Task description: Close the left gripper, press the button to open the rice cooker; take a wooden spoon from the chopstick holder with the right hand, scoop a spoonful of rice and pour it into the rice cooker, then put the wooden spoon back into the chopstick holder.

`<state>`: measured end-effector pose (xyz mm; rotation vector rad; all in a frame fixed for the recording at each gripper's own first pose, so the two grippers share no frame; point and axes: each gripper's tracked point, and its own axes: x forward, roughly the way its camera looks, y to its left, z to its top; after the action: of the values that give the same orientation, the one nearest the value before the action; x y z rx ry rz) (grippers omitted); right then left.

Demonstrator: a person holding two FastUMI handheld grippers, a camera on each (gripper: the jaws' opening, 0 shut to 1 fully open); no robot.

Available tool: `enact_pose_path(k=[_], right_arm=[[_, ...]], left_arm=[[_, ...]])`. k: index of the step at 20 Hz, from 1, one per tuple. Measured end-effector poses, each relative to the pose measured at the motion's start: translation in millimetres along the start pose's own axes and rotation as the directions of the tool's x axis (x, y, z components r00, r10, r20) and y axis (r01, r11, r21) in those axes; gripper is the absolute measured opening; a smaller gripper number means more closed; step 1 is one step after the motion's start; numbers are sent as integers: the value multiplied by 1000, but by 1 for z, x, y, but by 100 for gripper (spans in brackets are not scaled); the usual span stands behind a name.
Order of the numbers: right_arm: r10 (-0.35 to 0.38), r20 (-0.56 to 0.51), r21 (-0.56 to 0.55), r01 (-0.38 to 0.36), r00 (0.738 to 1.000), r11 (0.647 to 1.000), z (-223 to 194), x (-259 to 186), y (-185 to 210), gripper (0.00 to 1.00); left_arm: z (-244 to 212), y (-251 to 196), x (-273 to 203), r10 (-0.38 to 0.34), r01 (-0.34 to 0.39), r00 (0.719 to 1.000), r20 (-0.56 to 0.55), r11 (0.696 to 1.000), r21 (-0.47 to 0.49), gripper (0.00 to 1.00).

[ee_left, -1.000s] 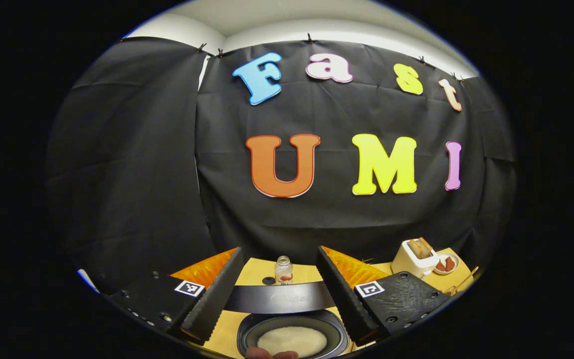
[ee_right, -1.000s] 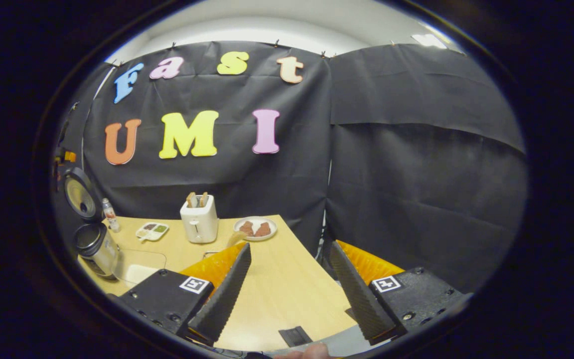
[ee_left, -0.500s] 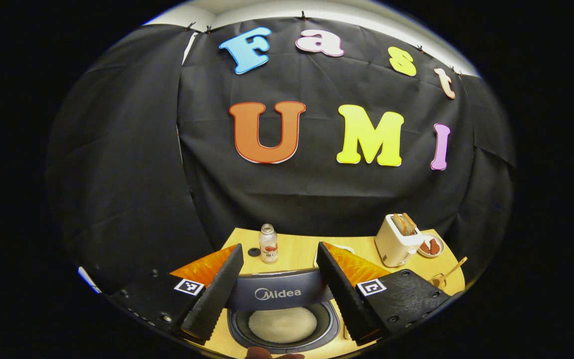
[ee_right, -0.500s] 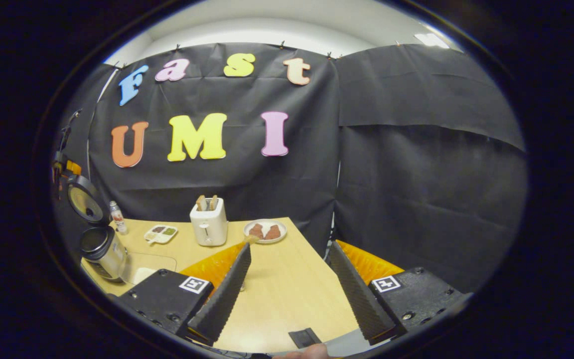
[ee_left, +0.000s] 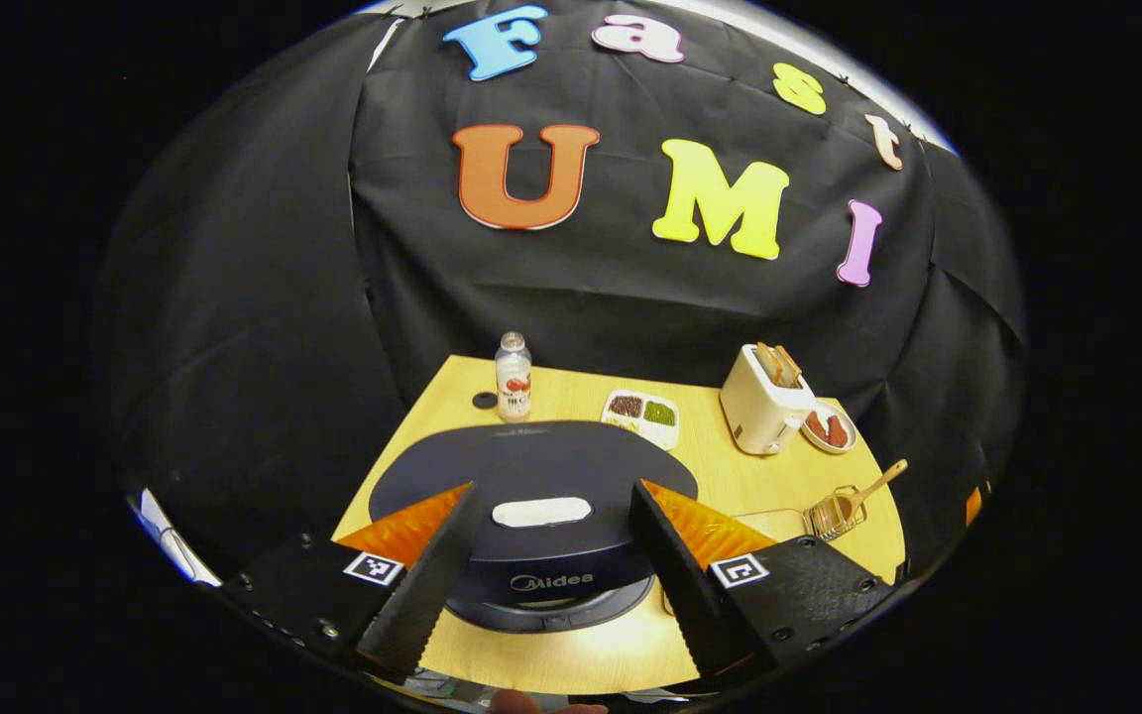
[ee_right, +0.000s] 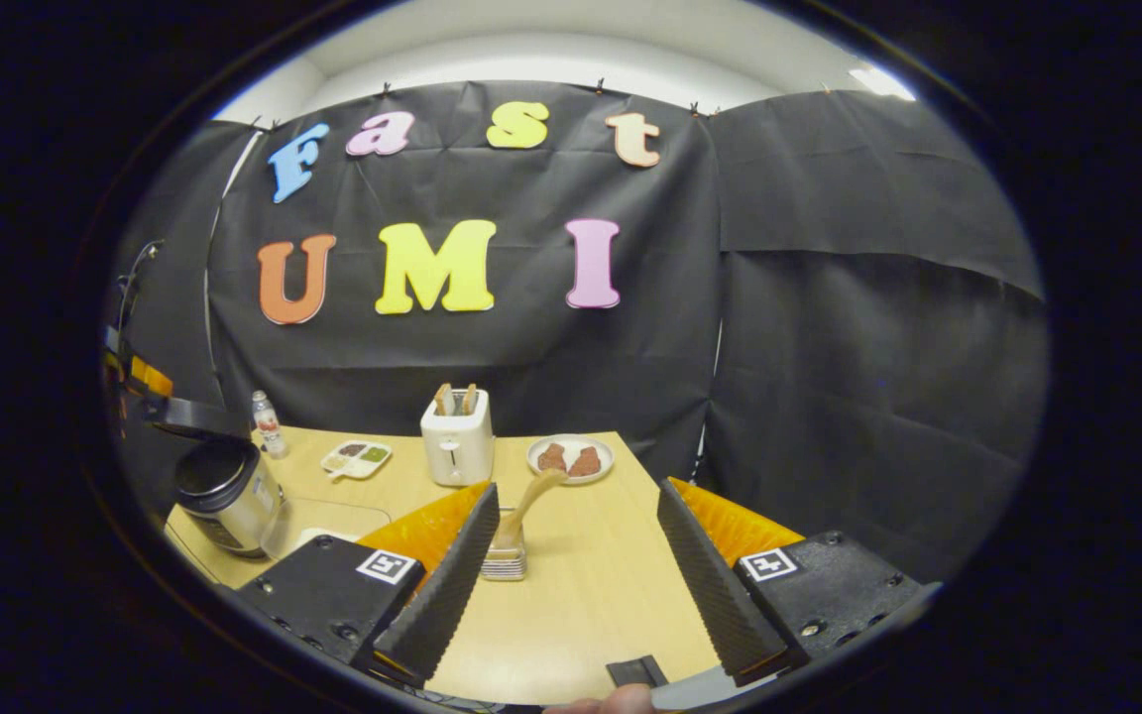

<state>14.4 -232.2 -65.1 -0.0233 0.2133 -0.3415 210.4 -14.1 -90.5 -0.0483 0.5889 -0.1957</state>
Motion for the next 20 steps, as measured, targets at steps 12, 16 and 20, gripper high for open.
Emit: enact_pose_path(k=[12,16,20], right_arm=[[70,-30,-63,-71,997,995,8,12,31,100],[118,-38,-57,-120,992,991,16,27,49,99],[176,-34,-54,-177,984,983,26,48,70,99]], left_arm=[[-78,-5,22,7,-3,986,-164,1000,27,98],[-89,-4,26,34,-29,981,-193,999,27,97],[-96,-5,26,55,-50,979,-199,998,33,97]])
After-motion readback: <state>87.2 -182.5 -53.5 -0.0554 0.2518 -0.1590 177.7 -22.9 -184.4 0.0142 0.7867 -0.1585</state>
